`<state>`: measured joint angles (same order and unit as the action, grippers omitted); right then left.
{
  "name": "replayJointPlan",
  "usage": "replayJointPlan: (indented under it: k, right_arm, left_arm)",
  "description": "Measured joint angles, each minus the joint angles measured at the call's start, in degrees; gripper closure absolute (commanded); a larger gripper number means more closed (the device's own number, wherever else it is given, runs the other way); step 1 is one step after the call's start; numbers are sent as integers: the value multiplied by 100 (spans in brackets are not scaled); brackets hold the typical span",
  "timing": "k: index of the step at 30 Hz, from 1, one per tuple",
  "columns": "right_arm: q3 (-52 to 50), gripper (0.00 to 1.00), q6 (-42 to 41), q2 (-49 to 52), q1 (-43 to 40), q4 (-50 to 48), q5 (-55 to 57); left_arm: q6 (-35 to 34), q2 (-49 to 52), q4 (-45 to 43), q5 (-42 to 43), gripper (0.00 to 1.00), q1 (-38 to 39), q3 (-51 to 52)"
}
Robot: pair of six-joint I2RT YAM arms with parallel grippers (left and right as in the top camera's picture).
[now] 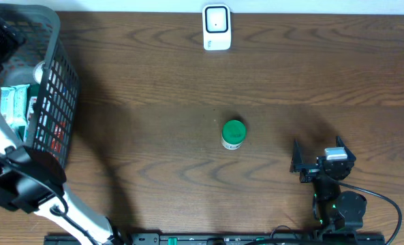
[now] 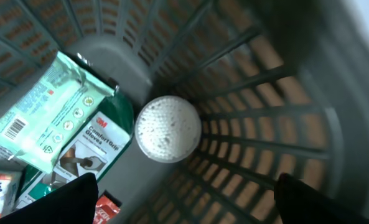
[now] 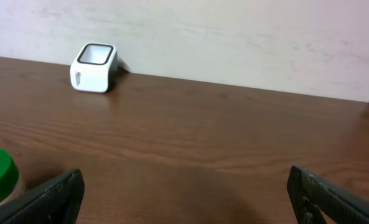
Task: Scan the item barcode
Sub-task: 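Return the left gripper to the basket above the white tub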
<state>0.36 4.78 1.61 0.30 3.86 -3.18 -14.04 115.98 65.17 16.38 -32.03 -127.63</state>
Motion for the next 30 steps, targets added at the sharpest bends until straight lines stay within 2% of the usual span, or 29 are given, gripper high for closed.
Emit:
replayJointPlan:
  k: [9, 30]
  right_arm:
    - [0, 1, 2, 0, 0, 0, 0]
    - [0, 1, 0, 0, 0, 0, 0]
  left_arm:
    - [503, 400, 55, -402, 10, 120, 0]
    - [791, 1366, -332, -632, 5, 555, 0]
